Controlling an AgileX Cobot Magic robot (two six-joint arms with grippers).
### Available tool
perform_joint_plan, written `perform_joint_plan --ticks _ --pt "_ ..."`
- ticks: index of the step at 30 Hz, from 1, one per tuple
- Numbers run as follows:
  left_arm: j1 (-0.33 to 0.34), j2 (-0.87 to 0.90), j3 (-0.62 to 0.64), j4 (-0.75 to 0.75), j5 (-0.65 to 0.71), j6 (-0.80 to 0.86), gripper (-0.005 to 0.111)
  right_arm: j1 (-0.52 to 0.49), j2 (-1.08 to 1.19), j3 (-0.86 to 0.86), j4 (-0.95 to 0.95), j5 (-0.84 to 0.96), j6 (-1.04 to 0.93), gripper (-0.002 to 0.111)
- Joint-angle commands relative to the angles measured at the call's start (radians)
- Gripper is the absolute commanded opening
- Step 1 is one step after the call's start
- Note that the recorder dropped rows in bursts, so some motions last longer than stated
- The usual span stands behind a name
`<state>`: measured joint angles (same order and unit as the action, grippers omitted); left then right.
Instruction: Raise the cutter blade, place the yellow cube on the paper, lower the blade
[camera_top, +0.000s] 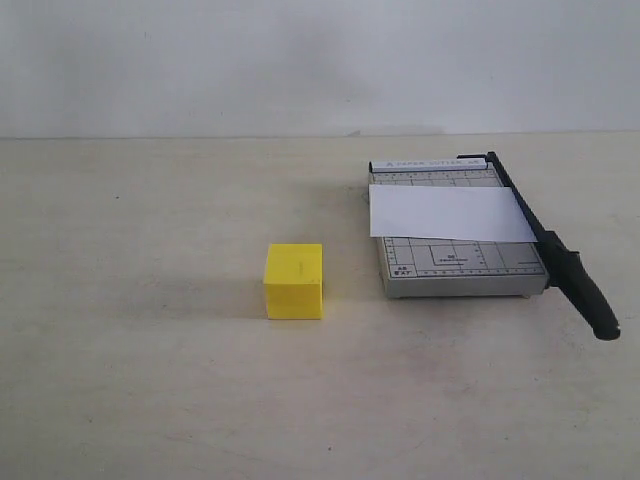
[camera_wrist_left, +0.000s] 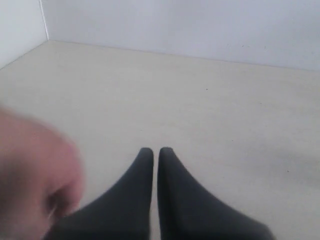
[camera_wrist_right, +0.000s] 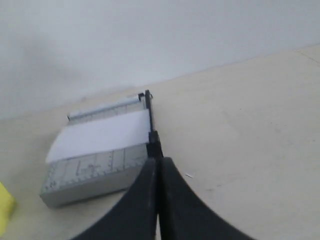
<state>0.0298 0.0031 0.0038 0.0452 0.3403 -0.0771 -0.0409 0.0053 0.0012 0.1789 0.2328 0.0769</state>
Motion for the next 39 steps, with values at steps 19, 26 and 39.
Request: perform_joint_plan --ticks 19,26,39 --pt "-0.005 -0.003 -0.004 0.0 -0.007 -0.005 0.004 0.001 -0.005 -0.001 0.174 -0.183 0.071 0.0" --pt "-0.005 -0.003 -0.004 0.0 -0.007 -0.005 0.004 0.001 -0.005 -0.001 0.173 -0.387 -0.093 0.0" --pt "-0.005 -0.003 -0.004 0.0 -0.007 -0.005 0.004 0.001 0.774 -0.414 0.173 -0.076 -0.46 0.0"
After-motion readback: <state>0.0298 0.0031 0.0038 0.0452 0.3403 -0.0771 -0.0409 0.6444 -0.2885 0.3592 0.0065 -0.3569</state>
